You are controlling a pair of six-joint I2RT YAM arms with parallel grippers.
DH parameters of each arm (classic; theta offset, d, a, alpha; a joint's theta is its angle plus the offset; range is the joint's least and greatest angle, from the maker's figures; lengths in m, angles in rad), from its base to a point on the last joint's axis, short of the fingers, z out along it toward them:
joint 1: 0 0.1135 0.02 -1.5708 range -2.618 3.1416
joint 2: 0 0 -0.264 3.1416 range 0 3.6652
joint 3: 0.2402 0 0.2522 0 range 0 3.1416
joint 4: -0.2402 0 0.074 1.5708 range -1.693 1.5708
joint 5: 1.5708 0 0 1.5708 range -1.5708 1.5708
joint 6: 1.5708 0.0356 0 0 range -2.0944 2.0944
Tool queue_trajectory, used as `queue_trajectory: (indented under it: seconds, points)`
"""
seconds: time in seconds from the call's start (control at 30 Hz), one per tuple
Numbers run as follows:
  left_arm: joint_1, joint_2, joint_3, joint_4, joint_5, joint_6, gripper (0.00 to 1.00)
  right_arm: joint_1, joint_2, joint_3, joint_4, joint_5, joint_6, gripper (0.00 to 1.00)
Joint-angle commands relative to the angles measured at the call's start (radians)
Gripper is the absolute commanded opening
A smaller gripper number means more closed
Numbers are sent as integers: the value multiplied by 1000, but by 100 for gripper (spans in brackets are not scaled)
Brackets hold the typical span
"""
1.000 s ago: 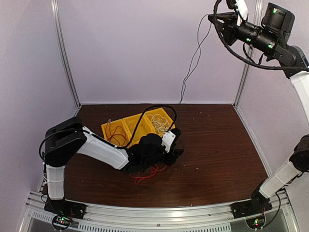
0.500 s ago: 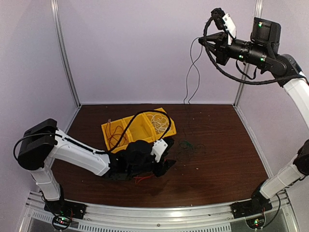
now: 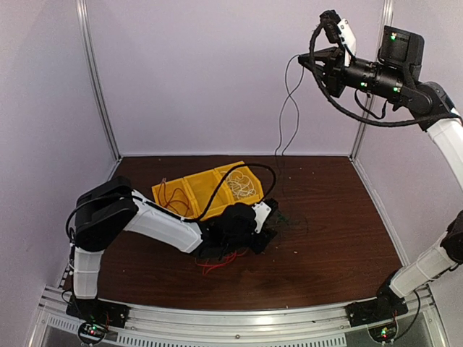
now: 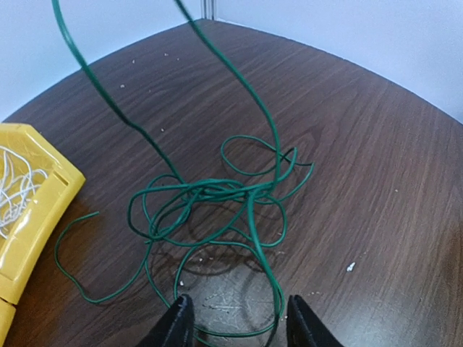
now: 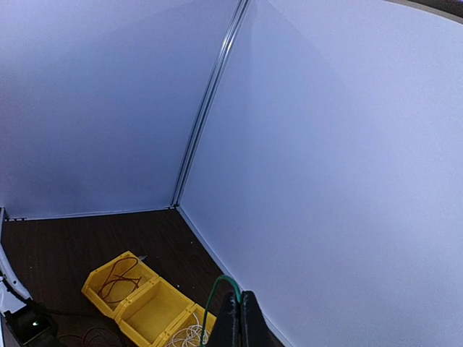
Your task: Untangle the cables
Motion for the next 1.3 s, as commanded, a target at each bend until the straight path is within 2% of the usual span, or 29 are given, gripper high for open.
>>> queue_trajectory:
  seconds: [0.0, 0.17, 0.27, 0.33, 0.47, 0.57, 0.73, 0.9, 1.03, 1.27]
  points:
    - [38, 54, 50, 17, 98, -29, 38, -4, -15, -11, 32, -17, 25, 0]
    - [53, 27, 19, 11, 119, -40, 0, -6, -5, -13, 57, 66, -1, 0]
    - [53, -96, -109, -3, 69, -58, 0, -46, 8, 4, 131, 255, -54, 0]
    - [54, -215, -221, -33, 26, -78, 0, -125, 24, 5, 196, 319, -57, 0]
    - [53, -567, -454, -150, -106, -121, 0, -398, 66, 8, 299, 226, 60, 0]
    - [54, -835, -585, -289, -232, -162, 0, -492, 71, -56, 345, 192, 99, 0]
    - [63, -1234, -663, -622, -453, -292, 0, -555, 46, -248, 436, 224, 128, 0]
    - [68, -1548, -611, -917, -681, -413, 0, -625, 36, -387, 524, 297, 172, 0]
    - [69, -1657, -546, -1048, -760, -418, 0, -646, 34, -494, 603, 348, 176, 0]
    - [69, -1559, -375, -1246, -871, -460, 0, -659, 47, -645, 666, 449, 146, 0]
